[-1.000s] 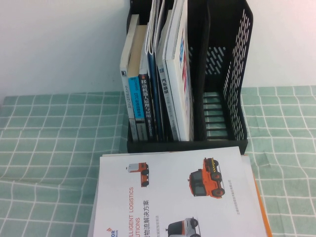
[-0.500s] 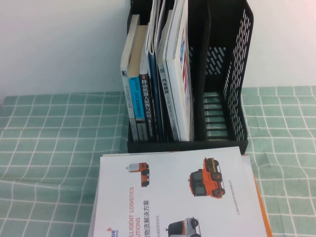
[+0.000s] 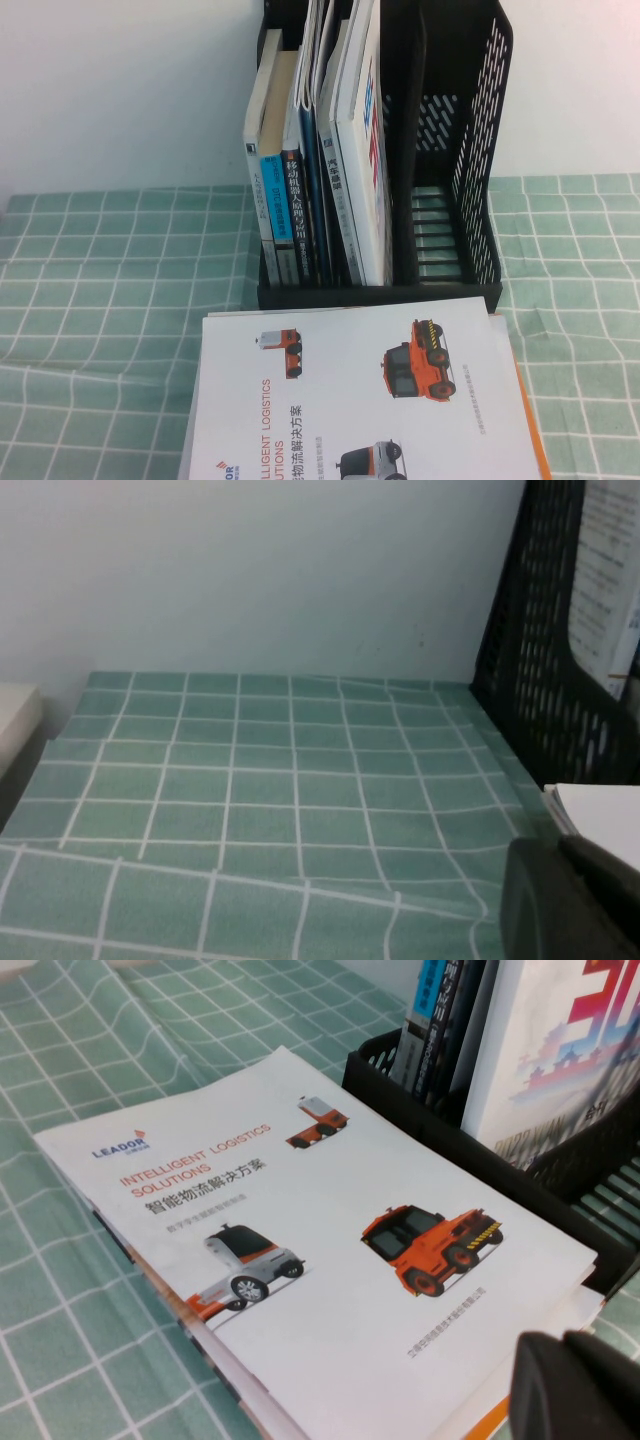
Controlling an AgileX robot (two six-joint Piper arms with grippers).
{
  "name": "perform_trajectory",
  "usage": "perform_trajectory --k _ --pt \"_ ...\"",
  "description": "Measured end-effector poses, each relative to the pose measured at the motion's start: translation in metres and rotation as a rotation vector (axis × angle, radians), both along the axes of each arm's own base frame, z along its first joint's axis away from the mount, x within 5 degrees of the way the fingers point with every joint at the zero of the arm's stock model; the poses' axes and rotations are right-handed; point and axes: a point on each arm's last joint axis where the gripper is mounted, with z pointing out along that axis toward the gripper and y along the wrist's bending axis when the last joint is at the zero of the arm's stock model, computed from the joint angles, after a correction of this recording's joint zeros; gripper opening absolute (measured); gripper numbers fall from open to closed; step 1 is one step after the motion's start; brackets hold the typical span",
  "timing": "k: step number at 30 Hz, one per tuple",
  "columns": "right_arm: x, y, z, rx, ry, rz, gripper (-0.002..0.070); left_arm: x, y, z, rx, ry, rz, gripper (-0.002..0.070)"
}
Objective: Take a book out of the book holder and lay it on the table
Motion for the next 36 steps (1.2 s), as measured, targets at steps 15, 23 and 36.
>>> perform_trajectory --k 15,23,36 --pt "0.0 0.0 0.0 -0.001 -0.003 0.0 0.0 -0.003 0.001 -0.014 0.026 0.157 0.009 -0.0001" --pt "0.0 0.0 0.0 -0.002 -0.006 0.0 0.0 -0.003 0.001 -0.014 0.028 0.159 0.008 -0.0001" --pt "0.0 0.0 0.0 -0.002 -0.006 0.0 0.0 -0.003 0.001 -0.014 0.028 0.162 0.008 -0.0001"
